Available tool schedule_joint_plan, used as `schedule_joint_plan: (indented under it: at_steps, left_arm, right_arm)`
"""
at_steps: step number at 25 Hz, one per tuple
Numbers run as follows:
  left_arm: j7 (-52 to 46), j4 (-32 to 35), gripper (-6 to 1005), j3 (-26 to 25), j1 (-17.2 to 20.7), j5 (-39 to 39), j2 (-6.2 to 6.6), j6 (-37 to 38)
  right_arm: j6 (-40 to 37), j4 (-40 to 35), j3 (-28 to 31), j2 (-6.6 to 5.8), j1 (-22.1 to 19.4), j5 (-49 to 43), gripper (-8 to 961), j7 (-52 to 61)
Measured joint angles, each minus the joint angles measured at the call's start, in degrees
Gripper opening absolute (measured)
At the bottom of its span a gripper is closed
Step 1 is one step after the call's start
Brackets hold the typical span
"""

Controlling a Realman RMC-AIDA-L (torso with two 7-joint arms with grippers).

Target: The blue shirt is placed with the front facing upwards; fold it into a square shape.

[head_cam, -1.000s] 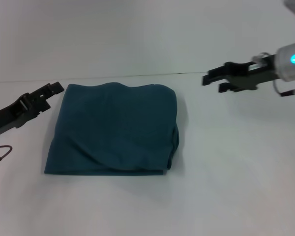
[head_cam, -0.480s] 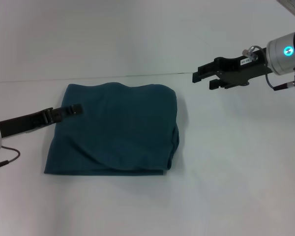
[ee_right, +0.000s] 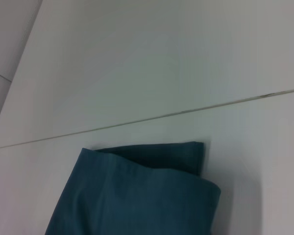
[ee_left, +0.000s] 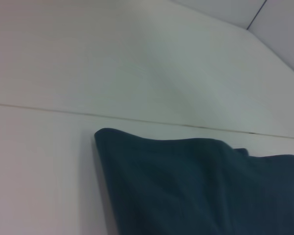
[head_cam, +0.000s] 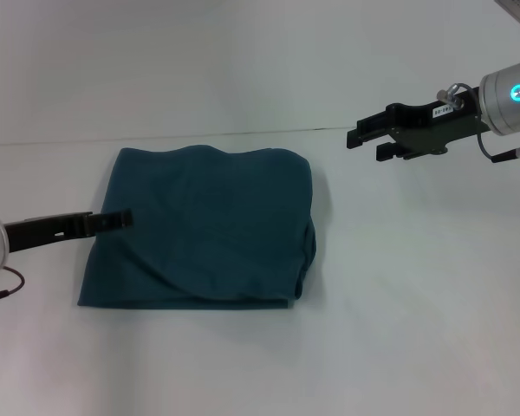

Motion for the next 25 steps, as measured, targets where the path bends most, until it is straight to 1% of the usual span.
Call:
schedule_joint_plan:
  at_steps: [3,8,15,19,21,24,25]
  left_arm:
    - [-0.04,-0.66,932,0.0,-0.02,0.45,-0.23,-0.97]
    - [-0.07,-3.05,932,-0.02,-0.84,2.64,-0.24,-1.56]
    - [-0.11,-3.39,929,0.12,-1.11,3.39,-0.66,-1.95]
    - [-1.56,-3.48,921,2.71,-1.82,5.97,-1.15,-1.95]
    - [-2.53,-2.6,917,3.49,-1.8,7.07,-1.75,-2.25]
    - [-2.62,1.77,911,3.46,-0.24,7.12,-3.32,-2.42]
    - [-2.68,2.46,879,3.83,0.01,7.12,-3.44,-2.26]
  right_arm:
    - [-0.08,-0.03,0.0,-0.06,0.0,0.0,647,0.01]
    - [-0.15,-0.06,-0.02,-0.1,-0.11,0.0,646,0.02]
    - [-0.16,-0.1,-0.02,-0.18,-0.22,0.0,646,0.02]
    - [-0.72,-0.75,0.28,-0.28,-0.63,0.0,647,0.03]
    - [-1.12,-1.01,0.87,-0.38,-0.76,0.0,647,0.03]
    - [-1.87,-1.7,1.63,-0.51,-1.13,-0.01,646,0.03]
    - [-2.09,-1.97,1.83,-0.51,-1.29,0.01,646,0.03]
